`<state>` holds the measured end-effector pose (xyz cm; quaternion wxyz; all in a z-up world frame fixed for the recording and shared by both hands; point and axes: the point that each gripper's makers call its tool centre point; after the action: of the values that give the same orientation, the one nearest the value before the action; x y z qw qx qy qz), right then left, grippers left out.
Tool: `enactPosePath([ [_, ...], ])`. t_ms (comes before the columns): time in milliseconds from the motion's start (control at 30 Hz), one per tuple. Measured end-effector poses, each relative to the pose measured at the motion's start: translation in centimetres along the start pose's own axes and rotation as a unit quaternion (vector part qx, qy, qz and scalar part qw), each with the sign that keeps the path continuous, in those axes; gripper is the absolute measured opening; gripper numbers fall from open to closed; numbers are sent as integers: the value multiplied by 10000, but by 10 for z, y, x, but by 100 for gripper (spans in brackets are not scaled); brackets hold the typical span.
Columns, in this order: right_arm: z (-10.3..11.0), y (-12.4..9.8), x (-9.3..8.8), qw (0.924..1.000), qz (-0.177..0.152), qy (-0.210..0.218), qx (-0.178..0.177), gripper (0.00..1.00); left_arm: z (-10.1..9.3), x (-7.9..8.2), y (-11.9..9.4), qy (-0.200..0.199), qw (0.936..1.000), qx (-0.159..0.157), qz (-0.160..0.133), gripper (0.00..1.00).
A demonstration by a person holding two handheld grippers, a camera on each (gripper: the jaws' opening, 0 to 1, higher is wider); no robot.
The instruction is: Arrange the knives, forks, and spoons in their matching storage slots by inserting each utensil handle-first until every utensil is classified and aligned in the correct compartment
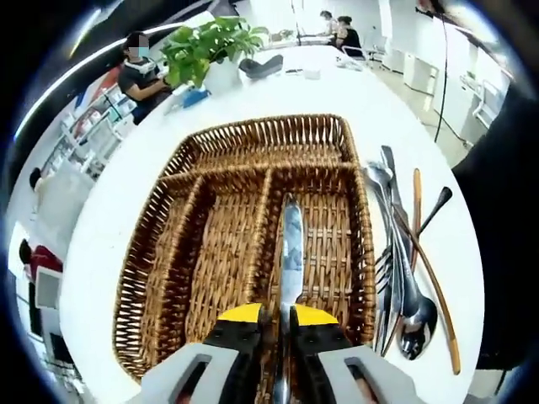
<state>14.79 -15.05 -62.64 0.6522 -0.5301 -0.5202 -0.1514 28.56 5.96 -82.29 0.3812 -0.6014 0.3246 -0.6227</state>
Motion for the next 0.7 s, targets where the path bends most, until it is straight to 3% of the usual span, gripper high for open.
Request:
enactPosePath([
  [100,1,2,1,10000,-24,14,32,99,10,6,-17,-207,9989,311,-297,33],
  [267,5,7,3,9999,-65,14,137,99,8,15,-51,-856,9915,375,-900,49],
  [433,7,14,9,9997,-116,-22,227,99,-3,28,-93,-1023,9845,474,-1347,57],
  [500,7,16,12,9995,-154,-50,264,99,-7,34,-112,-1200,9778,523,-1637,61],
  [600,5,19,16,9993,-193,-93,309,99,-22,38,-127,-1701,9662,176,-1931,74],
  [700,4,21,22,9990,-253,-135,340,99,-26,41,-144,-1689,9619,418,-2109,91],
])
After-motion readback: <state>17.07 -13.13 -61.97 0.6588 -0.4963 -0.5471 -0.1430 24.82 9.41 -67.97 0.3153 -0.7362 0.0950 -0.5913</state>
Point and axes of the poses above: the point that each gripper's makers call its tool centre point, and the gripper's own axes: y roughly forward along the fingers, z roughly to its left, x roughly out of its top, and after that the axes turned 8 degrees about -x, right-handed
